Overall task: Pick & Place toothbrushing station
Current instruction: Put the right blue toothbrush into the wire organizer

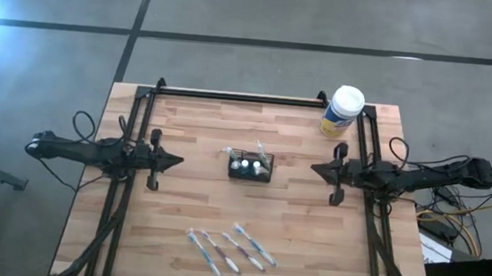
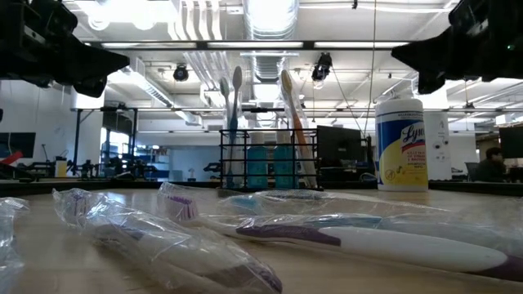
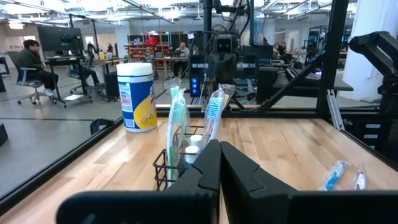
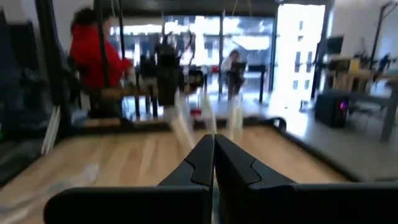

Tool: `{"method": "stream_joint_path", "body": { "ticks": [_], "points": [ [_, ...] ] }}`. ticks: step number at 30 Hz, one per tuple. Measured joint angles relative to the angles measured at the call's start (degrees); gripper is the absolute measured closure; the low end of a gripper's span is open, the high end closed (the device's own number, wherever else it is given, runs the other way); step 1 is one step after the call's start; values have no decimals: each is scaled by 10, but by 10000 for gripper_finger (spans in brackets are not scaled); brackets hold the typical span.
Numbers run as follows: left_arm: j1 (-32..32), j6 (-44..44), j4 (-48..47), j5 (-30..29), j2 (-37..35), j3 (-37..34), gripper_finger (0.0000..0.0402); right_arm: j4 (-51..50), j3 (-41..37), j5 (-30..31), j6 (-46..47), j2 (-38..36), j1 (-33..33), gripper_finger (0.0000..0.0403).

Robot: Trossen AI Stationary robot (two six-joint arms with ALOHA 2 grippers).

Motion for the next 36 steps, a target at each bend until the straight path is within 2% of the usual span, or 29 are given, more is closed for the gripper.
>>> {"method": "stream_joint_path", "body": {
  "ticks": [9, 13, 17, 20, 28, 34, 36],
  "points": [
    [0, -10, -2, 0, 0, 0, 396, -120, 12, 1, 112, 2, 9, 394],
    [0, -11, -2, 0, 0, 0, 396, -171, 63, 1, 126, 23, 36, 394],
    [0, -11, 2, -3, 0, 0, 396, -268, 149, 14, 132, 68, 65, 394],
    [0, -11, 3, -3, 0, 0, 396, -368, 227, 51, 165, 117, 80, 394],
    [0, -11, 5, -7, 0, 0, 396, -561, 415, 62, 278, 309, 104, 394],
    [0, -12, 4, -6, 0, 0, 396, -576, 517, 59, 342, 464, 125, 394],
    [0, -14, 2, -6, 0, 0, 396, -577, 549, 31, 366, 517, 127, 394]
  ]
}}
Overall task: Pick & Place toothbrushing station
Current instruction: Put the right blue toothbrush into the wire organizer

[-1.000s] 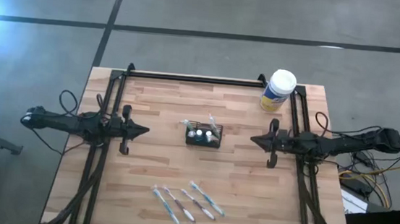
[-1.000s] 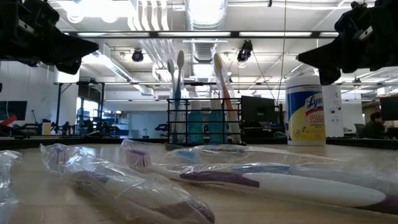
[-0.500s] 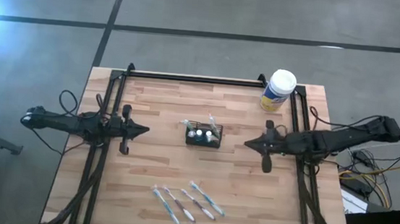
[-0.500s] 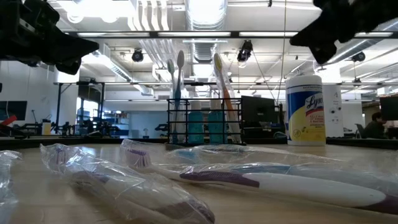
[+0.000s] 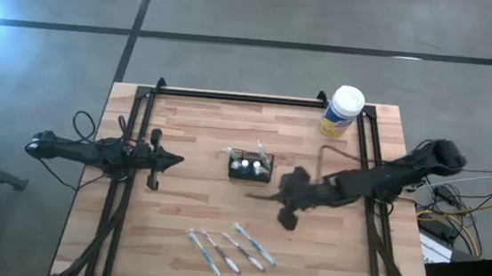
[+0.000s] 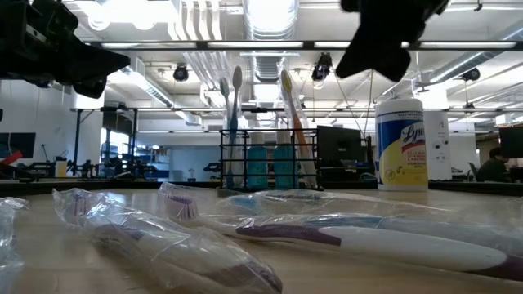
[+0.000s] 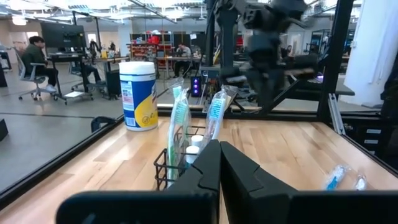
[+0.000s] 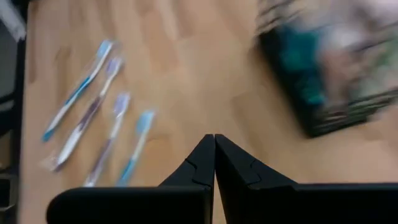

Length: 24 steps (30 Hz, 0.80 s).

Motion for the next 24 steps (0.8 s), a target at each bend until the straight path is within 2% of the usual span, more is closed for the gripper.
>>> {"method": "stream_joint_path", "body": {
  "ticks": [5, 12, 19, 24],
  "points": [
    [0, -25, -5, 1, 1, 0, 396, 0, 86, -79, 12, 124, 0, 376],
    [0, -57, -33, 3, 1, 0, 396, -17, 204, -199, -2, 275, 1, 296],
    [0, -103, -66, 3, 1, 1, 396, -121, 295, -195, 3, 366, 1, 240],
    [0, -109, -69, 9, 1, 1, 396, -137, 326, -195, 14, 399, 2, 220]
  ]
}}
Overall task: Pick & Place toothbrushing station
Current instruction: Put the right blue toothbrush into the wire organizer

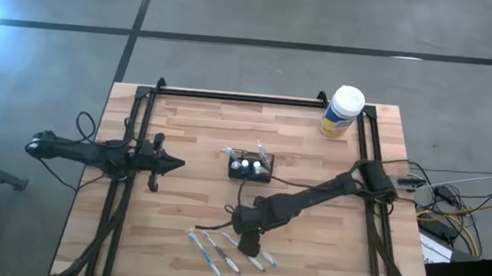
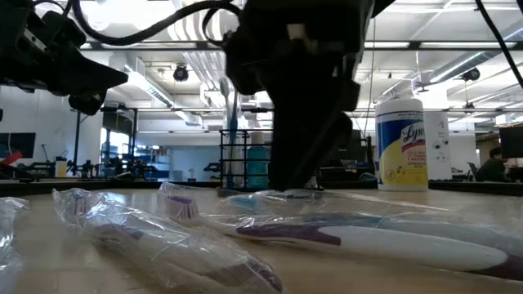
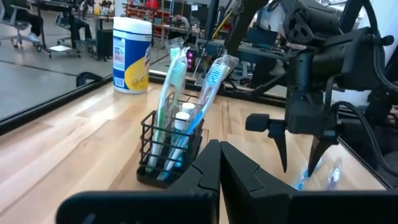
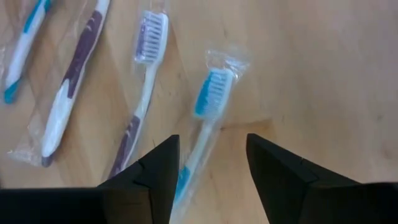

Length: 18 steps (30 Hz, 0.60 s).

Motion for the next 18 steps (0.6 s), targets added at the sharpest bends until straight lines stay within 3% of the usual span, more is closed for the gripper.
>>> {"method": "stream_joint_path", "body": {
  "ticks": [11, 18],
  "points": [
    [0, -18, -2, 6, 0, 0, 396, -10, 1, 0, -13, 21, 4, 224],
    [0, -22, -3, 9, 0, 0, 396, -15, 5, 1, -56, 20, 5, 296]
  ]
}}
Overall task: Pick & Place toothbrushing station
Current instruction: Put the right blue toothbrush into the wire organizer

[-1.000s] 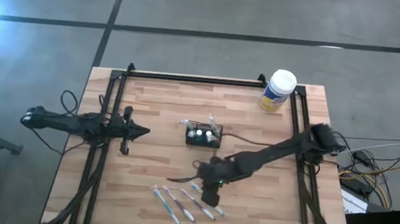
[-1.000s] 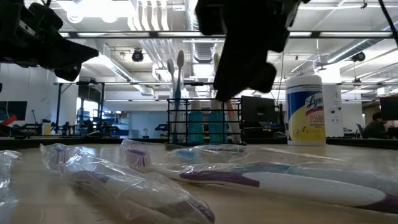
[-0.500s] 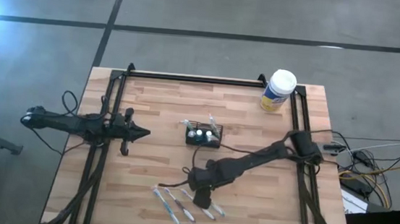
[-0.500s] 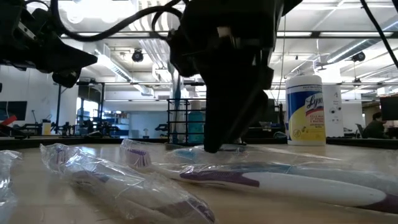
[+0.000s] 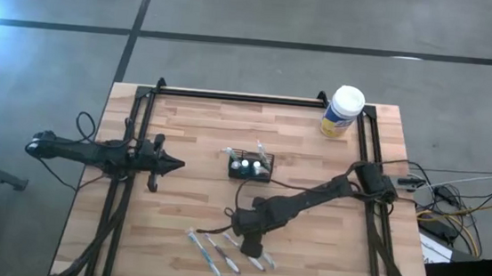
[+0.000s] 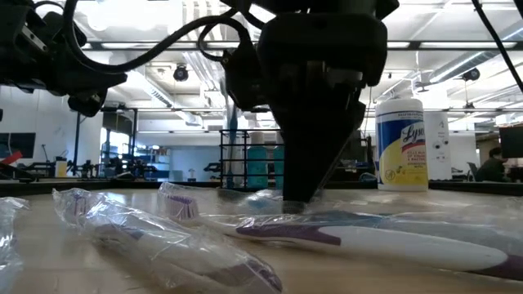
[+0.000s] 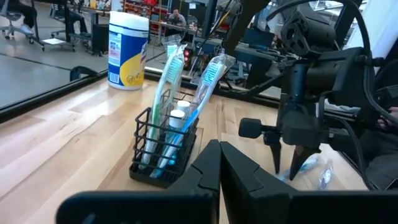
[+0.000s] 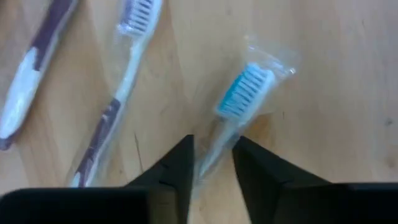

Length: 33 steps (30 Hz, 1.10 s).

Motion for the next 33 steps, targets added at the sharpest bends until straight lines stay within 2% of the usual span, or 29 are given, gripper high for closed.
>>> {"method": "stream_joint_path", "body": {
  "ticks": [6, 13, 17, 21, 25, 29, 33],
  "points": [
    [0, -4, 0, 0, 0, 0, 396, -2, 2, -2, -33, -2, 0, 385],
    [0, -10, -2, 2, 0, 0, 396, -9, 2, 2, -63, -32, -1, 394],
    [0, -9, -2, 2, 0, 0, 396, -2, 2, 51, -90, -80, 5, 394],
    [0, -9, -3, 2, 0, 0, 396, 37, -9, 106, -153, -154, 19, 394],
    [0, -9, -3, 6, 0, 0, 396, 124, -51, 171, -266, -247, 44, 394],
    [0, -9, -4, 15, 0, 0, 396, 196, -125, 179, -330, -363, 55, 394],
    [0, -9, -4, 15, 0, 0, 396, 291, -243, 195, -362, -493, 56, 394]
  ]
}}
